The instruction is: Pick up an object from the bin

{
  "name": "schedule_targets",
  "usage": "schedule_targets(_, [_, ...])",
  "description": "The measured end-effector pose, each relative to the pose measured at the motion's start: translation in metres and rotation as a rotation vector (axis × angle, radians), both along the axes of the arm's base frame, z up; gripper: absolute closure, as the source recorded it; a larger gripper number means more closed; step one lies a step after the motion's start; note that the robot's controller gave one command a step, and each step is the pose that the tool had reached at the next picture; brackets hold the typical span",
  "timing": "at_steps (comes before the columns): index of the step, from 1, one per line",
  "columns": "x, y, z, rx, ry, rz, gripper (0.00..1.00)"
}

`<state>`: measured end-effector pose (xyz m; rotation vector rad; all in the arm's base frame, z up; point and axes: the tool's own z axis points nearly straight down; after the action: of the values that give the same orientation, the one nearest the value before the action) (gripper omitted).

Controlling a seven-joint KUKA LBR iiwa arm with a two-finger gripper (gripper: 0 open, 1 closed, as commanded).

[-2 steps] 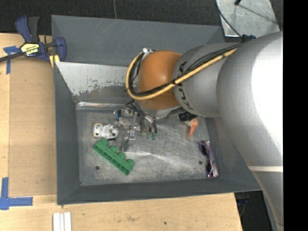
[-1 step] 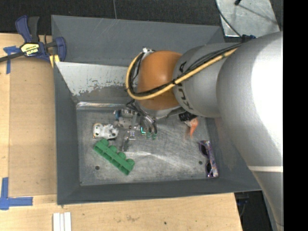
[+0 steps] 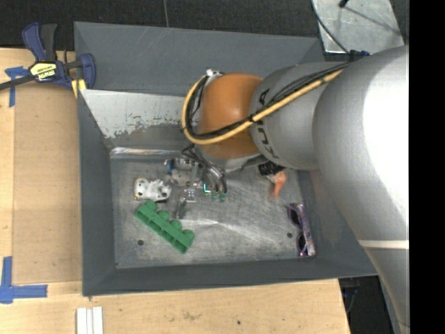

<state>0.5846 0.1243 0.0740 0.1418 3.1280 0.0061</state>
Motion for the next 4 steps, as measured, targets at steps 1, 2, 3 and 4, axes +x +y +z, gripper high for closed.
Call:
schedule_targets(1, [0.001, 0.008, 0.0, -0.004, -0.004, 0.086, 0.0])
schedule_targets(2, [-0.006, 0.037, 0.006, -0.004, 0.003, 0.224, 0.0])
schedule_targets(3, [-0.014, 0.075, 0.02, 0.0, 0.005, -0.041, 1.0])
schedule_targets(4, [-0.014, 0.075, 0.02, 0.0, 0.005, -0.041, 1.0])
